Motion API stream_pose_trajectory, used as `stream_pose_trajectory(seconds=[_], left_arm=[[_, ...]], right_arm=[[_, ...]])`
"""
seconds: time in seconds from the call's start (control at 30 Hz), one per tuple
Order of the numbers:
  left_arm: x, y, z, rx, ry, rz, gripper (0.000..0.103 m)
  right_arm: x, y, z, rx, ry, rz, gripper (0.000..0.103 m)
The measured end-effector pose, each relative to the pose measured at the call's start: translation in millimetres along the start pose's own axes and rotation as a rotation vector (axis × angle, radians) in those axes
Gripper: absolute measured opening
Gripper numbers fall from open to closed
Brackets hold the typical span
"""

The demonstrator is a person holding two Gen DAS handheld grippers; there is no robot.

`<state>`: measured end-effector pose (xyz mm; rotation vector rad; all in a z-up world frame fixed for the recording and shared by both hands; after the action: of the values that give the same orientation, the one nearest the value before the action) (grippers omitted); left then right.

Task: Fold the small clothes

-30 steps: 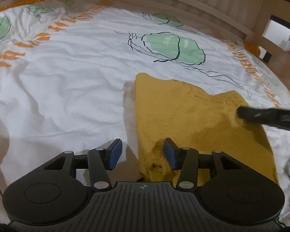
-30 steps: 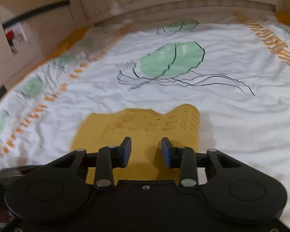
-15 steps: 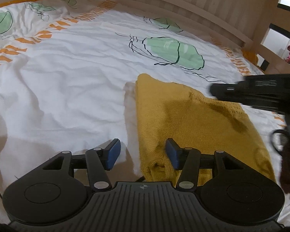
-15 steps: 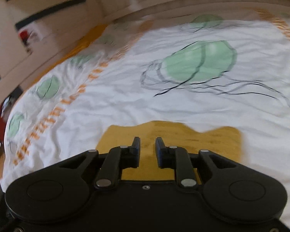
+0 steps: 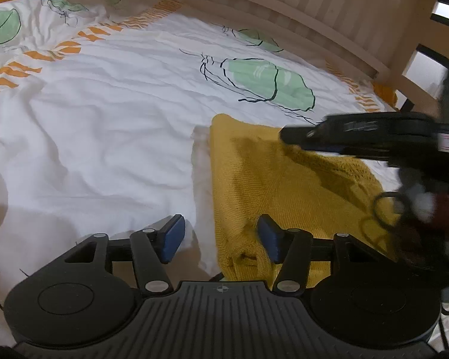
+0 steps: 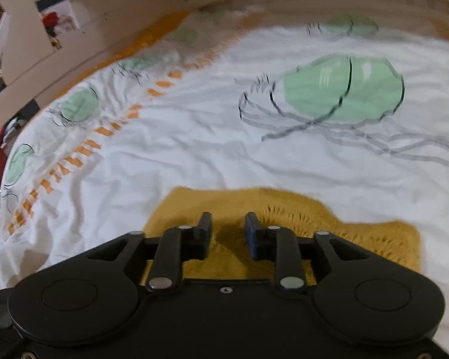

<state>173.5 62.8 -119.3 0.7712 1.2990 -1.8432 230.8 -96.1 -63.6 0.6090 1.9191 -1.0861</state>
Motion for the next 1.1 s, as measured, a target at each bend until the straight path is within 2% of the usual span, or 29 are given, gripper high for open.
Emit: stream_pose_trajectory(seconds=[0.17,0.23,0.37,0.5,0.63,0.73,0.9,1.03,1.1], left_arm=[[-2,1,3,0.008,0.012,-0.013,0.073],[-2,-1,6,0.007,0.024,-0.022,0.076],[-5,-15,10,-0.023,0.027,-0.013,0.076],[-15,-45,21,-0.061,0.055,0.058,0.082],[-28,-80,40,-0.093,0.129,0.144,0.100],[-35,-98,56,-0.073,0.169,0.167,0.100],[-37,-118,78,-0.028,0.240,0.143,0.100],[-40,-137,85,-0.111,0.262,0.148,0.099],[-43,-144,86,-0.151,0.256,0.148,0.099]], right_arm=[[-11,-53,-12,0.038,-0.053,0.124,0.074],[-10,-76,-17,0.066,-0.074,0.167,0.087],[-8,-113,-20,0.129,-0.074,0.219,0.101],[-4,-150,-18,0.169,-0.005,0.249,0.103],[5,-179,-17,0.182,0.077,0.277,0.103],[11,-192,-16,0.229,0.111,0.263,0.103],[21,-209,-12,0.293,0.147,0.235,0.103],[28,-223,-13,0.344,0.126,0.219,0.103],[29,-229,-15,0.336,0.121,0.230,0.103]])
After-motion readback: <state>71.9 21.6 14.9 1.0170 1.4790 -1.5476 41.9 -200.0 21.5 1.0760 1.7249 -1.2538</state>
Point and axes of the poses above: each gripper's, at about its wrist camera, not at the fingertips, and y roughly the way its jaws point, z to its right, x to its underside, the point moved 6 cm from there along y, roughly the way its jaws point, and after that the axes turned 13 degrees about z, right-handed, at the moved point
